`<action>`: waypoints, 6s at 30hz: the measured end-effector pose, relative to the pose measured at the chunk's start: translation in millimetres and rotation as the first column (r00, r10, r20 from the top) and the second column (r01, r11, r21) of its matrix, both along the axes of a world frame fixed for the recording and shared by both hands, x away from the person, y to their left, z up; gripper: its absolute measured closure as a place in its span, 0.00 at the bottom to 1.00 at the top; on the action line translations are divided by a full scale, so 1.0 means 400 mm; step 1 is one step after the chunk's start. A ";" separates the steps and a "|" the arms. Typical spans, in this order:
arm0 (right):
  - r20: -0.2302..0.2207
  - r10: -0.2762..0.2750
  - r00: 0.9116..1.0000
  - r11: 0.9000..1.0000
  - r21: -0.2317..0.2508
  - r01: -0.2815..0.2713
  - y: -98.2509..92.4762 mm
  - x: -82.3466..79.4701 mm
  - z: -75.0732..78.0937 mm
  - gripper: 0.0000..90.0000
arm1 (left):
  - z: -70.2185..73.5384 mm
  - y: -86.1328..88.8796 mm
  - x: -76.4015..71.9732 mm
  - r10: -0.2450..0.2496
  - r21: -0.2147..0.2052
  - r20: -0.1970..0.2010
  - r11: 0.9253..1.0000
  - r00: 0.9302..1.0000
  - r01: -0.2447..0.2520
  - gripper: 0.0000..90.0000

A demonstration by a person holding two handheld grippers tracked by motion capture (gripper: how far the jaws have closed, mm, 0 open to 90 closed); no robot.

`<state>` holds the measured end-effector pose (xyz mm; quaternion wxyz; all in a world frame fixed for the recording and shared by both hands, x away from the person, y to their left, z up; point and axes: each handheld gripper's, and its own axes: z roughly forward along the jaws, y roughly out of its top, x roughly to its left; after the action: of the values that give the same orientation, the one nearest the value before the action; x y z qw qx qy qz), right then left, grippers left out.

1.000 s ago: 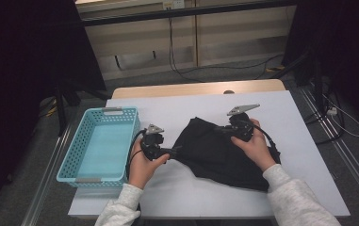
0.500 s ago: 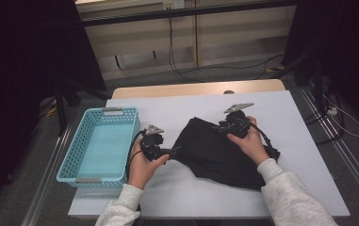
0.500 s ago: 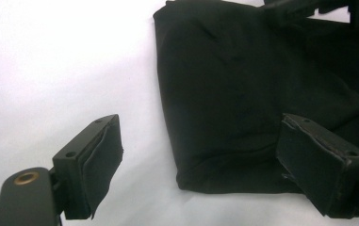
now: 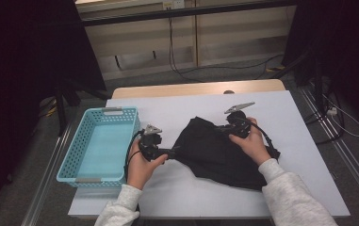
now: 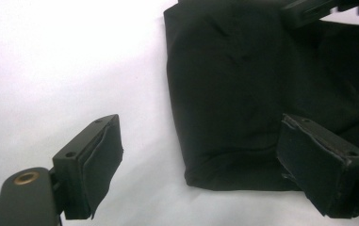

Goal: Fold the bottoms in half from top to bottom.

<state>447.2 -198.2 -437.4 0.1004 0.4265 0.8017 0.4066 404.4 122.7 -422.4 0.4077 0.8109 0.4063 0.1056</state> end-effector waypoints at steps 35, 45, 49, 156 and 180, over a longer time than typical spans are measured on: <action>-0.043 -0.013 0.999 0.995 -0.099 0.009 -0.101 -0.101 -0.006 0.70 | -0.012 -0.012 0.008 -0.012 0.024 -0.016 1.000 1.000 0.012 0.17; -0.076 0.019 0.997 0.994 -0.109 -0.028 -0.087 -0.105 0.005 0.97 | -0.011 -0.010 0.008 -0.008 0.020 -0.011 1.000 1.000 0.009 0.17; -0.068 0.019 0.997 0.994 -0.102 -0.026 -0.081 -0.106 0.029 0.97 | -0.009 -0.009 0.007 -0.004 0.017 -0.011 1.000 1.000 0.004 0.17; -0.099 -0.065 0.993 0.997 0.041 0.069 -0.183 -0.162 0.039 0.92 | -0.002 -0.061 0.023 -0.074 0.001 -0.017 0.997 0.997 0.074 0.14; -0.098 -0.081 0.992 0.995 0.044 0.086 -0.212 -0.193 0.039 0.92 | -0.002 -0.060 0.022 -0.064 -0.007 -0.018 0.998 0.998 0.064 0.13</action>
<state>369.9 -282.9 -421.8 0.0684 0.4810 0.7770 0.4003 413.1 98.9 -423.2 0.4100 0.8231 0.3839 0.0839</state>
